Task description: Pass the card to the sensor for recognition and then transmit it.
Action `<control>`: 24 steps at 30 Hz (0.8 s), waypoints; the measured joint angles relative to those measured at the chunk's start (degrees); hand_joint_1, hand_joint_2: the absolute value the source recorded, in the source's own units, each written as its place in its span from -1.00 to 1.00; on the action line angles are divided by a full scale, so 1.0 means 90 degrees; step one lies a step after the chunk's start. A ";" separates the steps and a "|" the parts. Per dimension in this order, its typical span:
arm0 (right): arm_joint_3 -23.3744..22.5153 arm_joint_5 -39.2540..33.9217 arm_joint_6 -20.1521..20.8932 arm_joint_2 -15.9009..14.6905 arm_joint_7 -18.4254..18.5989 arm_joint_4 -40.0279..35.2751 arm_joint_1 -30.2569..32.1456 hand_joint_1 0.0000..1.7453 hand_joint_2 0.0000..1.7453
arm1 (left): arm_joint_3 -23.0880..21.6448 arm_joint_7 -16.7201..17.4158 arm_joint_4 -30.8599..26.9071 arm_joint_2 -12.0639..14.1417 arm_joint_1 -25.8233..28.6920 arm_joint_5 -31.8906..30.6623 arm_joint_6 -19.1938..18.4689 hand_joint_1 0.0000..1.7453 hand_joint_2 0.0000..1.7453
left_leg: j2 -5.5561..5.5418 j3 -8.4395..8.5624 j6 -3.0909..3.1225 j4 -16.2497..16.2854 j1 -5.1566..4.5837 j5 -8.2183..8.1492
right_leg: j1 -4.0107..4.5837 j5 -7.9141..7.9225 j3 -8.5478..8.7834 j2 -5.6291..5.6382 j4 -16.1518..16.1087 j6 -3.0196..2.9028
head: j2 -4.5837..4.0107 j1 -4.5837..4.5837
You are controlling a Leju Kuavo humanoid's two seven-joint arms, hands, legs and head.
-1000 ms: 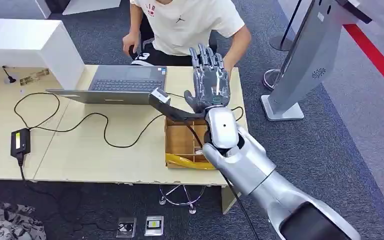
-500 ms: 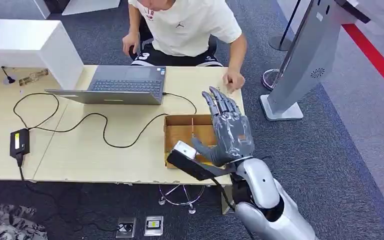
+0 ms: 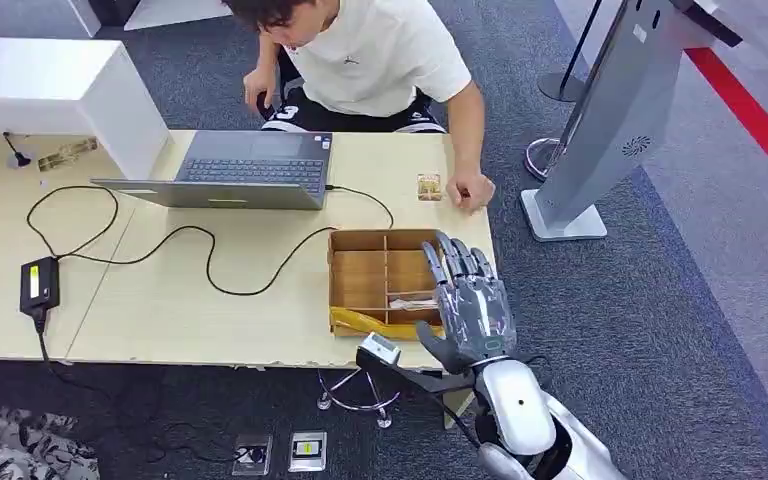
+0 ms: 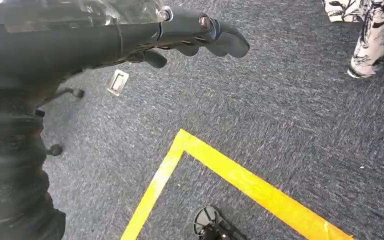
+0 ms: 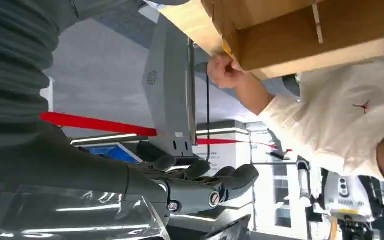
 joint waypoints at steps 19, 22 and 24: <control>0.0323 0.0107 0.0017 0.0347 -0.0163 0.1180 -0.0222 -1.00 1.00 | -0.0002 0.0000 -0.0010 -0.0012 -0.0006 0.0158 0.0024 -1.00 1.00 | -0.0002 -0.0002 0.0000 0.0000 0.0000 0.0001 | 0.0001 0.0000 0.0000 0.0000 0.0001 0.0000 | 0.0000 0.0000; 0.0350 0.0049 0.0015 0.0437 -0.0189 0.1335 -0.0262 -1.00 1.00 | -0.0002 0.0000 -0.0012 -0.0022 -0.0006 0.0163 0.0024 -1.00 1.00 | -0.0002 -0.0003 0.0000 0.0000 0.0000 0.0001 | 0.0000 0.0000 0.0000 0.0000 0.0001 0.0000 | 0.0000 0.0000; 0.0379 0.0029 -0.0014 0.0481 -0.0189 0.1440 -0.0291 -1.00 1.00 | -0.0002 -0.0007 -0.0012 -0.0027 -0.0006 0.0160 0.0024 -1.00 1.00 | -0.0001 -0.0002 0.0000 0.0000 0.0000 0.0000 | 0.0000 0.0000 0.0000 0.0000 0.0001 0.0000 | 0.0000 0.0000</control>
